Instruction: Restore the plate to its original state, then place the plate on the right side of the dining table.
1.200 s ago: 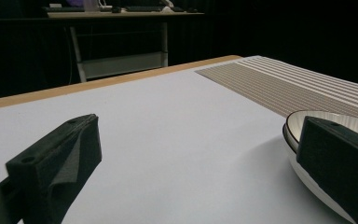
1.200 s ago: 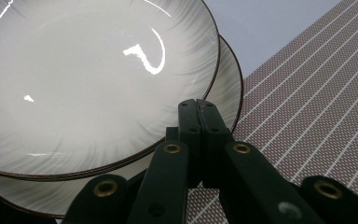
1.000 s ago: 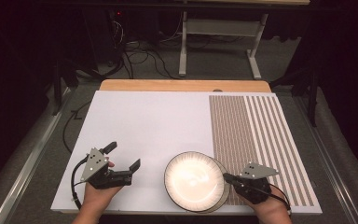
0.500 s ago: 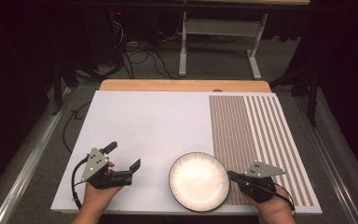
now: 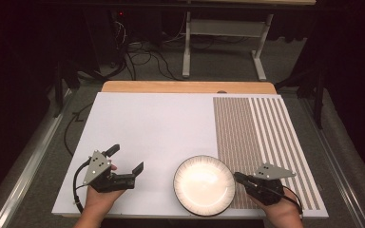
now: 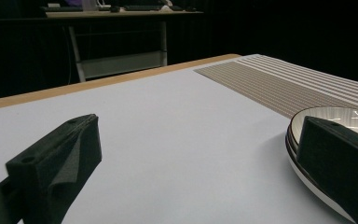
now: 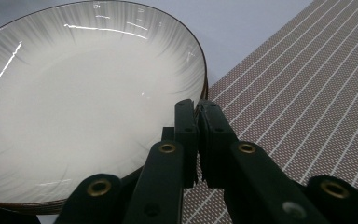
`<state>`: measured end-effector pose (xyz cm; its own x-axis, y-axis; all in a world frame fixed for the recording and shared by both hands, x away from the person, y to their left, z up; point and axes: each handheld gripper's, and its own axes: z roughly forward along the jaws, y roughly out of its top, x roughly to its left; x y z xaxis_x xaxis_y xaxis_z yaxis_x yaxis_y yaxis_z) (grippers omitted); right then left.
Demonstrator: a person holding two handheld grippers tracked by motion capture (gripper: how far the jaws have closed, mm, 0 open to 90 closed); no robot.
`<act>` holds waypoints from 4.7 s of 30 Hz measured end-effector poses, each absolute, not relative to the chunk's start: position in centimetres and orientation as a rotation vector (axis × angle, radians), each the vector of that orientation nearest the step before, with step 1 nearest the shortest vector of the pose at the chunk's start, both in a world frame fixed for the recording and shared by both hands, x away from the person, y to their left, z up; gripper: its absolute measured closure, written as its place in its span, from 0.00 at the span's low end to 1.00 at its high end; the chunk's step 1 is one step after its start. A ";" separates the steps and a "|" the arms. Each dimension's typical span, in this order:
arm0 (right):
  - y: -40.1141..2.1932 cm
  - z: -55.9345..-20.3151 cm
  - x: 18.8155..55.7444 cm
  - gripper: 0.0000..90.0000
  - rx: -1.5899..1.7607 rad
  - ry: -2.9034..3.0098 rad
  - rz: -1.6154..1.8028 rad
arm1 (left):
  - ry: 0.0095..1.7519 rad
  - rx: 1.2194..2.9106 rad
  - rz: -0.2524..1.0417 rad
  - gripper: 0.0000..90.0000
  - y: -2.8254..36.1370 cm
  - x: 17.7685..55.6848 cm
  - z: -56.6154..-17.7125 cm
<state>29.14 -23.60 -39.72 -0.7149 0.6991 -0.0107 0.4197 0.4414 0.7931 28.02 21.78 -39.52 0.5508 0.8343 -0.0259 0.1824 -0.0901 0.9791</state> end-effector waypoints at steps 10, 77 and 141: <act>-25.9 -38.9 29.7 0.92 1.047 2.240 1.199 | 0.885 1.607 0.676 0.01 21.8 28.1 -39.5; -24.4 -39.1 28.9 1.00 0.834 2.432 1.211 | 0.857 1.664 0.671 0.00 20.7 27.6 -38.7; -22.3 -39.7 28.6 1.00 0.784 2.527 1.151 | 0.842 1.660 0.667 0.00 20.8 27.5 -38.5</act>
<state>28.61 -22.32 -39.68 -0.8222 0.5692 -0.0082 0.3674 0.5416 0.7561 27.53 20.79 -38.52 0.5881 0.8088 0.0038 0.1892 -0.1421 0.9716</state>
